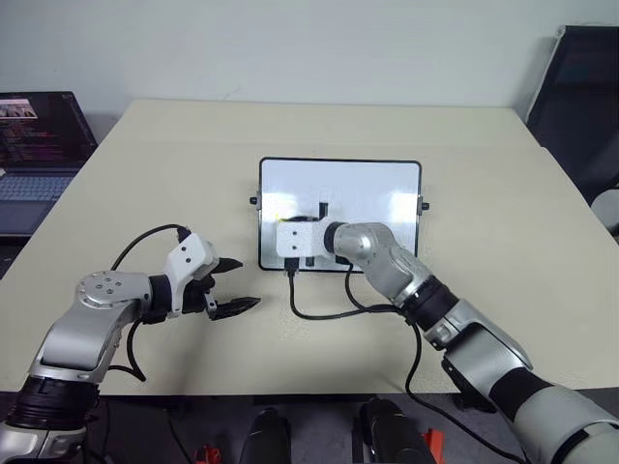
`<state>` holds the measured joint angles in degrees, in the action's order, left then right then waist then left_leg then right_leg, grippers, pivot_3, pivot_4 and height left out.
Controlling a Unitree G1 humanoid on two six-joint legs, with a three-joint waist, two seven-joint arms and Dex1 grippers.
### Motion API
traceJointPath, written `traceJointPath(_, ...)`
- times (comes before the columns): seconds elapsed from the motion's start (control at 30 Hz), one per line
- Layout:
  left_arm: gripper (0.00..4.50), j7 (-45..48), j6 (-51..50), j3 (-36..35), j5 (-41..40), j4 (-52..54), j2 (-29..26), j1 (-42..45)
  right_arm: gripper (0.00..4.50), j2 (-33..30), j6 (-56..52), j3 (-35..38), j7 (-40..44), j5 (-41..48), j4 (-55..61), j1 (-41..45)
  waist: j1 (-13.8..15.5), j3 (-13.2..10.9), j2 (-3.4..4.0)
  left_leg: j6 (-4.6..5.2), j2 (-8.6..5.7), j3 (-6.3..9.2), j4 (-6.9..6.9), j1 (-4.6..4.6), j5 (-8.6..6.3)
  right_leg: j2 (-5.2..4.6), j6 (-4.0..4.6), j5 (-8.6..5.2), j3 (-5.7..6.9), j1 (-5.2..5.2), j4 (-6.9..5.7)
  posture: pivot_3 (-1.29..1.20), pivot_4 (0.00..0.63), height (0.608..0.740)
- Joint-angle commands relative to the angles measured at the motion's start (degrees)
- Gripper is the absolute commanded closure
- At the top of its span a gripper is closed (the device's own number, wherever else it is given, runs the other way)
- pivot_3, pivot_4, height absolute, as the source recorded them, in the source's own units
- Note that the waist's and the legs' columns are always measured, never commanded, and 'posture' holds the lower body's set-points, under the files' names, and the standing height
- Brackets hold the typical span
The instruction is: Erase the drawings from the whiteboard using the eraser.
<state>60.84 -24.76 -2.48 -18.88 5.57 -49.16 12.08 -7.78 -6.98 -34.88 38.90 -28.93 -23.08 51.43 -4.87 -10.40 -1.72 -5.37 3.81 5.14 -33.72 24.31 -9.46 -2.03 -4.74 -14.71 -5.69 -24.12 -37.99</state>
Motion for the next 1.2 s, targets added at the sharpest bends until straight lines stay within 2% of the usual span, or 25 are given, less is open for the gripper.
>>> traceJointPath(0.03,0.00,0.50,0.42,-0.32,-0.46,0.42,-0.01,1.48,3.51,-1.58,-3.21,-0.04,4.08,0.01,2.60,-1.62,0.05,0.00,0.00,0.00,0.00,0.00,-0.03,-0.01,0.00,0.00,0.00,0.00,0.00,0.01,-0.03,0.00,0.150,0.740)
traceJointPath(0.1,0.00,0.53,0.68,-0.15,-0.50,0.22,0.28,2.13,3.51,-1.37,-3.69,1.63,1.97,0.08,3.92,-1.67,0.10,0.00,0.00,0.00,0.00,0.00,-0.13,-0.01,0.01,0.00,0.04,0.04,0.00,0.01,-0.07,0.00,0.150,0.740)
traceJointPath(0.2,0.00,0.31,0.78,0.32,-1.01,0.38,1.58,4.64,3.51,-0.80,-8.95,8.87,-0.49,4.49,12.27,-5.06,0.53,0.00,0.00,0.00,-0.01,0.02,-0.17,0.00,0.02,0.00,0.06,0.07,0.01,0.03,-0.07,0.00,0.150,0.740)
traceJointPath(0.4,0.00,0.17,1.80,2.86,-1.42,1.67,6.33,10.23,3.51,-1.28,-30.51,22.15,0.99,12.20,40.49,-21.31,1.71,0.01,-0.01,-0.02,0.00,0.05,-0.10,0.15,0.00,0.00,-0.32,0.13,0.07,0.02,0.01,0.00,0.150,0.740)
traceJointPath(0.57,0.00,3.80,2.89,7.81,-1.43,2.56,9.56,13.82,3.51,-2.65,-42.57,29.63,-3.37,12.83,55.20,-32.32,1.67,0.00,0.01,-0.05,0.00,0.04,-0.09,0.17,-0.03,-0.01,-0.38,0.06,0.08,-0.01,0.03,0.00,0.150,0.740)
traceJointPath(0.7,0.00,6.42,5.29,12.41,-0.54,0.23,13.84,18.92,3.51,-1.27,-48.20,35.61,-7.78,13.66,63.99,-39.76,1.70,0.00,0.00,-0.06,-0.02,0.05,-0.21,0.16,-0.03,-0.01,-0.08,-0.09,0.05,0.02,-0.01,0.00,0.150,0.740)
traceJointPath(0.93,0.00,10.51,12.60,19.37,2.82,-10.02,23.41,28.19,3.51,1.74,-53.34,45.85,-15.27,15.62,67.32,-47.13,1.65,0.01,0.00,-0.05,-0.06,0.04,-0.32,0.14,-0.02,-0.01,-0.08,-0.03,-0.01,0.09,0.00,0.00,0.150,0.740)
traceJointPath(1.2,0.00,14.53,21.93,23.34,6.90,-21.40,30.70,35.35,3.51,0.15,-47.90,51.89,-19.38,20.76,57.23,-46.25,1.44,0.01,0.01,-0.04,-0.06,0.03,-0.30,0.14,-0.02,-0.01,-0.08,-0.03,-0.04,0.08,0.03,0.00,0.150,0.740)
